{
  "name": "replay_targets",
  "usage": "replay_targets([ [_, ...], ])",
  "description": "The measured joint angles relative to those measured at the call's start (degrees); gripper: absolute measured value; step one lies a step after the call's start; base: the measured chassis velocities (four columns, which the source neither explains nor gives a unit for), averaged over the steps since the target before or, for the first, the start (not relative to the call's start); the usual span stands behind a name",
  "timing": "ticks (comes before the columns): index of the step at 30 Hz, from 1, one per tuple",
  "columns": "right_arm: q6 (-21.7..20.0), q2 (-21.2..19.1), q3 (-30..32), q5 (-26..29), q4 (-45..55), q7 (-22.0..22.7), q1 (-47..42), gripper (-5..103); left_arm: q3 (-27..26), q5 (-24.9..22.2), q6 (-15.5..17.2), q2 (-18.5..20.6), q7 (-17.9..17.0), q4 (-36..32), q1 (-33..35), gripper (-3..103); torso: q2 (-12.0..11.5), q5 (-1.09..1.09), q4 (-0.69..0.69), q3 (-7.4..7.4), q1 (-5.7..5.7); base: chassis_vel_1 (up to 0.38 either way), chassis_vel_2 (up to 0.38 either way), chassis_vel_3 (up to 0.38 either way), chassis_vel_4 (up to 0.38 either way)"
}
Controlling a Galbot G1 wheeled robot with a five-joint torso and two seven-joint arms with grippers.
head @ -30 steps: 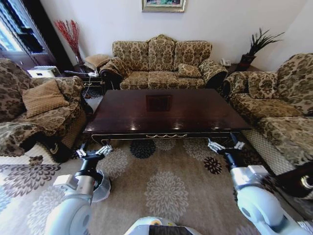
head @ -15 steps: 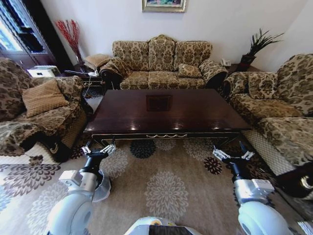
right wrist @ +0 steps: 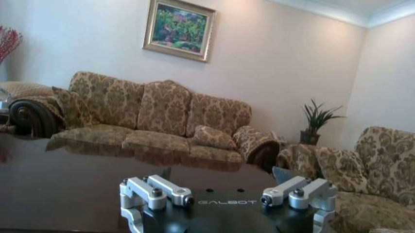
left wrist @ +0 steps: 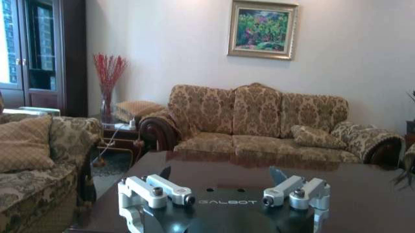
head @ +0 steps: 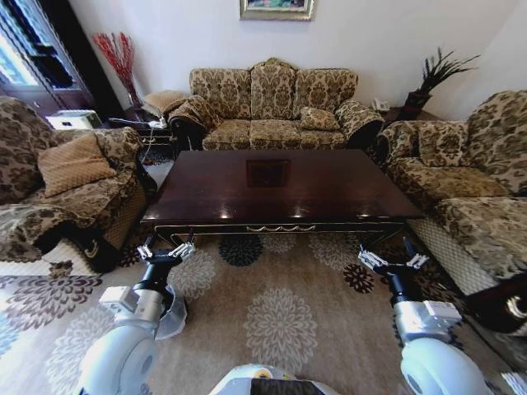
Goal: Move to the front of the table and place the trash on the table into the trash bin.
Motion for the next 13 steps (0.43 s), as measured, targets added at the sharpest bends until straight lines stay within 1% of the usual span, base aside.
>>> replay_targets([
  [13, 0.1, 0.0, 0.0, 0.1, -0.1, 0.0, 0.0, 100, 0.0, 0.0, 0.0, 0.0, 0.0, 0.0, 0.0, 100, 0.0, 0.00, 0.00, 0.00, 0.00, 0.000, 0.000, 0.000, 0.000],
])
